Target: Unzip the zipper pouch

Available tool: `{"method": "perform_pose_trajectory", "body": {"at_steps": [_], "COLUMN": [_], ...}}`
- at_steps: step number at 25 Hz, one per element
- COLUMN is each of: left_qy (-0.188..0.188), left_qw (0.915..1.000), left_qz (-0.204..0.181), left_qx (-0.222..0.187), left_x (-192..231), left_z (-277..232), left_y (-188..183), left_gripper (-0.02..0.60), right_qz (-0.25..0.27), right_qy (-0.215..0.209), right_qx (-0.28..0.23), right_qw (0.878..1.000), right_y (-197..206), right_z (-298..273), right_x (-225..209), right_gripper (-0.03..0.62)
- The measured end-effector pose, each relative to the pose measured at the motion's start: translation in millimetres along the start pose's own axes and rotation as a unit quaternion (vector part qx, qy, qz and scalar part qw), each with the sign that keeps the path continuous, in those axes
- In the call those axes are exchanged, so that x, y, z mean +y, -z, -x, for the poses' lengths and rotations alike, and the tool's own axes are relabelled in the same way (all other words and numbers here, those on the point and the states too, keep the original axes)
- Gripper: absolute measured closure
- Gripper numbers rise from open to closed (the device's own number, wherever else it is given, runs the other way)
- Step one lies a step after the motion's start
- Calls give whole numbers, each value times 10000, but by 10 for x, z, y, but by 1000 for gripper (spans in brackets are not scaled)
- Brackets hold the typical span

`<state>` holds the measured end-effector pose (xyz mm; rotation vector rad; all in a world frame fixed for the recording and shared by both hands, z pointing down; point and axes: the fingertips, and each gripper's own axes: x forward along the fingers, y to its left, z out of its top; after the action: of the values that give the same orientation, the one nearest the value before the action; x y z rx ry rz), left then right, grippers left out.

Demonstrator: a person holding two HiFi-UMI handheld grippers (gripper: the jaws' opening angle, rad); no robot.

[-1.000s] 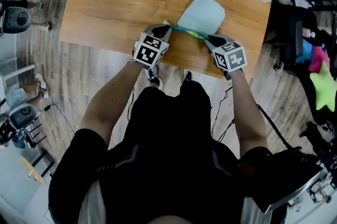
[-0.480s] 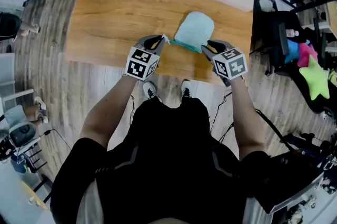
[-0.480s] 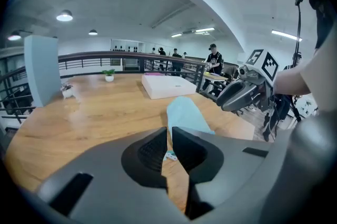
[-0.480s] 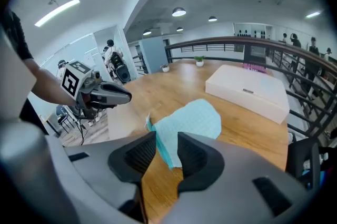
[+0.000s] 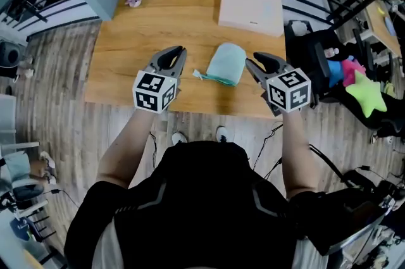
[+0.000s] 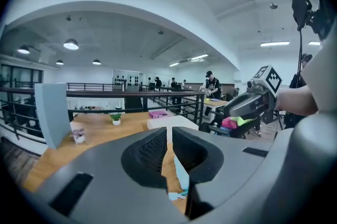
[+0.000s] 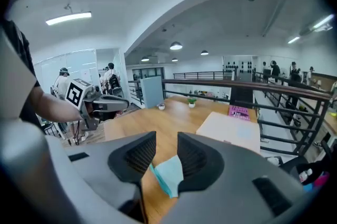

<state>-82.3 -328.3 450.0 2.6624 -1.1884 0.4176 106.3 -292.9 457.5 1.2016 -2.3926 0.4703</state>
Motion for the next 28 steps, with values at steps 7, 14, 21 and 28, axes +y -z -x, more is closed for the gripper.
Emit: {"method": "perform_pose_trajectory", "body": {"at_steps": [7, 14, 21, 28], "left_qy": [-29, -79, -130, -256], "left_qw": [9970, 9920, 9897, 9896], "left_qz": [-117, -117, 55, 110], "left_qx": [-767, -1251, -1424, -1412], "left_x": [-22, -112, -137, -144], "left_z": [386, 681, 832, 918], "left_y": [-793, -1274, -1472, -1518], "left_gripper": [548, 549, 551, 552], "right_qz": [111, 353, 421, 425], "right_qy": [395, 710, 766, 895], "right_qx": [-959, -1672, -1982, -2045], "right_qw": [9945, 9827, 9763, 9738], "right_y": [-698, -1213, -1448, -1516], "right_z": [535, 979, 1156, 1246], "right_x": [72, 180, 281, 276], "right_gripper": [470, 548, 583, 585]}}
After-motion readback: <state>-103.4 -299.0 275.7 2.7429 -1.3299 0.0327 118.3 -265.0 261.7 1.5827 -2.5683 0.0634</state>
